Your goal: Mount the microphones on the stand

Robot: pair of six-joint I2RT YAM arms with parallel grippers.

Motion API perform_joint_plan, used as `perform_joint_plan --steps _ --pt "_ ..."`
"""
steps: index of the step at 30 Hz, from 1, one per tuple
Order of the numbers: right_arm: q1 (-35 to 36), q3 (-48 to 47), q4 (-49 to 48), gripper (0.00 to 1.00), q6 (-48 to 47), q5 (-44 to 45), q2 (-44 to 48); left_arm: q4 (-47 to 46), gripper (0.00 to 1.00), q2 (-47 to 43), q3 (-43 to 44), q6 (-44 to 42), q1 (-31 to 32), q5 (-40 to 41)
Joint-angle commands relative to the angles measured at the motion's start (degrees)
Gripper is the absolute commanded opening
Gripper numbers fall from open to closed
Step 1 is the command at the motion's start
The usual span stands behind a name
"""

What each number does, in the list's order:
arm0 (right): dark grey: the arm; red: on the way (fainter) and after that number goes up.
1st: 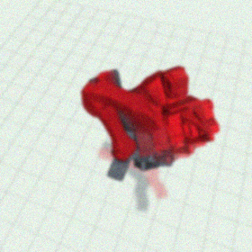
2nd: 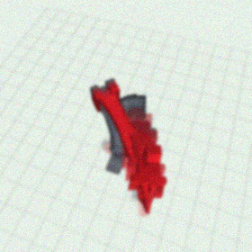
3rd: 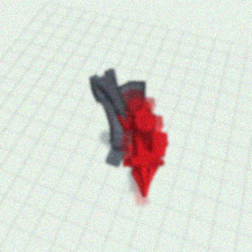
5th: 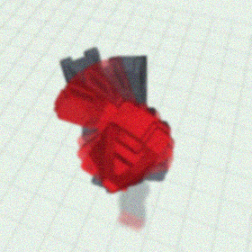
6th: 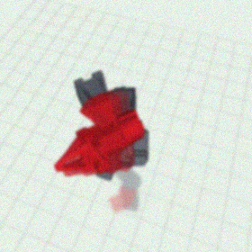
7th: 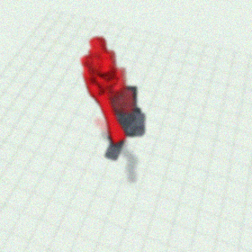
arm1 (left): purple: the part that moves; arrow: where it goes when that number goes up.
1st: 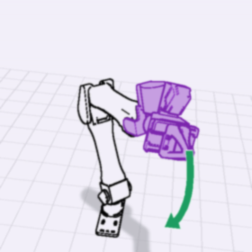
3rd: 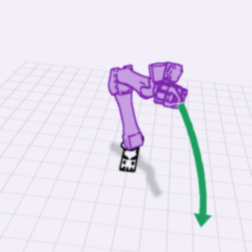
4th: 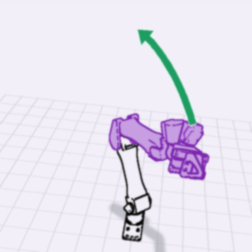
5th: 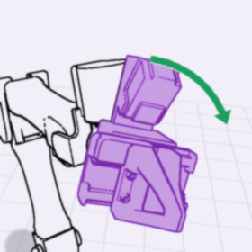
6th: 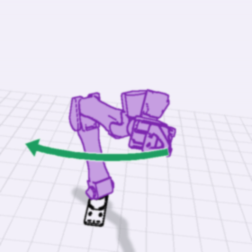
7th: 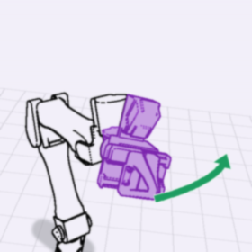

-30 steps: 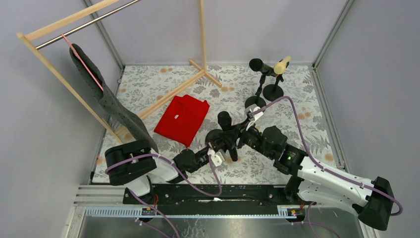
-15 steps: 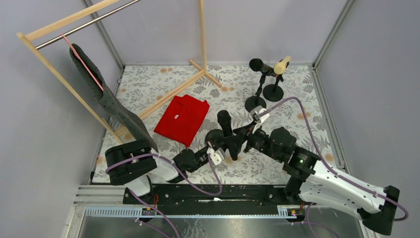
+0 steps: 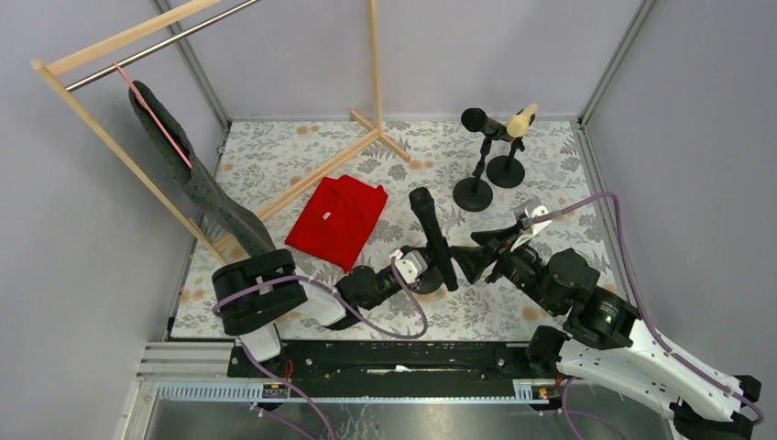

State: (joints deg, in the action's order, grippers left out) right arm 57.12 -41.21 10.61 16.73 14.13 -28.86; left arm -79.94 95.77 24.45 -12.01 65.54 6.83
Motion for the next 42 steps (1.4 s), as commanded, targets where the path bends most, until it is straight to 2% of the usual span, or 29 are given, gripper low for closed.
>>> perform_joint_plan --steps 1,6,13,16,19,22,30,33,36,38,40,42 --pt "0.5 1.7 3.4 0.71 1.6 4.3 2.1 -8.9 0.0 3.7 3.9 5.2 -2.1 0.4" --pt "0.5 3.9 4.3 0.71 3.2 5.7 4.5 -11.9 0.0 7.0 6.0 11.8 -8.6 -2.6" --pt "0.5 5.0 5.2 0.71 3.6 6.5 5.4 -11.7 0.02 9.7 9.8 8.8 -11.3 -4.0" --pt "0.5 5.4 5.5 0.71 3.7 6.6 5.6 -11.9 0.14 10.5 9.6 8.1 -11.3 -4.6" --pt "0.5 5.7 6.1 0.71 3.8 6.9 6.1 -12.0 0.4 10.3 8.3 8.1 -11.4 -5.7" --pt "0.5 5.9 6.1 0.71 3.9 7.3 6.6 -12.0 0.6 9.3 6.7 8.1 -11.3 -6.4" --pt "0.5 6.2 4.5 0.71 3.5 9.2 5.7 -11.8 0.82 2.8 1.1 8.3 -11.4 -4.6" --pt "0.5 5.0 6.0 0.71 7.1 13.6 3.8 -10.3 0.86 -1.6 -3.3 8.9 -11.2 -4.9" --pt "0.5 2.1 10.5 0.72 9.7 18.5 -0.9 -4.7 0.93 -8.8 -7.4 11.7 -11.0 -1.9" --pt "0.5 0.0 12.8 0.73 10.3 20.4 -4.9 3.3 0.99 -14.6 -8.8 16.7 -10.9 2.5" --pt "0.5 -2.2 15.6 0.74 10.4 22.1 -10.5 19.3 0.99 -21.4 -7.0 21.9 -10.9 8.4" --pt "0.4 -4.6 18.1 0.76 10.4 24.0 -15.0 40.5 0.99 -27.0 -1.6 27.1 -10.9 14.2"
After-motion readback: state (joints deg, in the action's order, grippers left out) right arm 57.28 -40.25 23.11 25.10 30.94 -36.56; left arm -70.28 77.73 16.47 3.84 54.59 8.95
